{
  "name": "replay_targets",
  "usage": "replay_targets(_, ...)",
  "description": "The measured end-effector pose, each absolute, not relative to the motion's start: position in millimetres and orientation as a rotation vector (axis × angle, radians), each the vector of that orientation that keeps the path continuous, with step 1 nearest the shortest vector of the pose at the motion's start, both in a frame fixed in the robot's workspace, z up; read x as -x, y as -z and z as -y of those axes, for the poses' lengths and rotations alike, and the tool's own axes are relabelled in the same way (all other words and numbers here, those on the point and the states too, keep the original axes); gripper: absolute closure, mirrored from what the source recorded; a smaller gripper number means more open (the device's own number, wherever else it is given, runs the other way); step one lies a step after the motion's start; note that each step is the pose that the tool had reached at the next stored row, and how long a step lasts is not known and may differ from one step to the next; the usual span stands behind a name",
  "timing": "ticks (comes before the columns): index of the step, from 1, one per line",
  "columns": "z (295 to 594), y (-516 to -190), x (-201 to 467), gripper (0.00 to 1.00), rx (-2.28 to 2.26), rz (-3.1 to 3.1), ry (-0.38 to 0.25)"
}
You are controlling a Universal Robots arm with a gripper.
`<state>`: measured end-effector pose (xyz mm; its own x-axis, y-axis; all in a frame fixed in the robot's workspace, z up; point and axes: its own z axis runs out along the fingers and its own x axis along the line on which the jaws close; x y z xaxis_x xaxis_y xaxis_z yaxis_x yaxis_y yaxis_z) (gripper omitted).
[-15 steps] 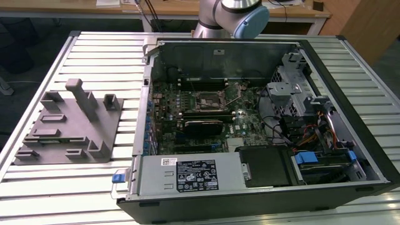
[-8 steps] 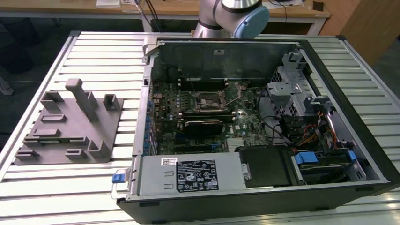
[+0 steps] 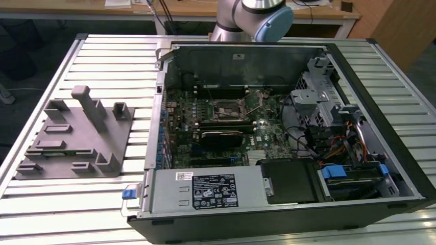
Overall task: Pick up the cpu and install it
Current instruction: 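Pick up the cpu and move it towards the insertion slot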
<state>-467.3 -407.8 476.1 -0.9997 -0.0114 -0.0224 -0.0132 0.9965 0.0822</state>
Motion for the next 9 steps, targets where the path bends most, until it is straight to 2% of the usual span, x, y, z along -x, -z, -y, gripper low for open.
replay_targets(9, 406.4, -476.1, 460.4, 0.45, 0.019, -3.117, -0.129)
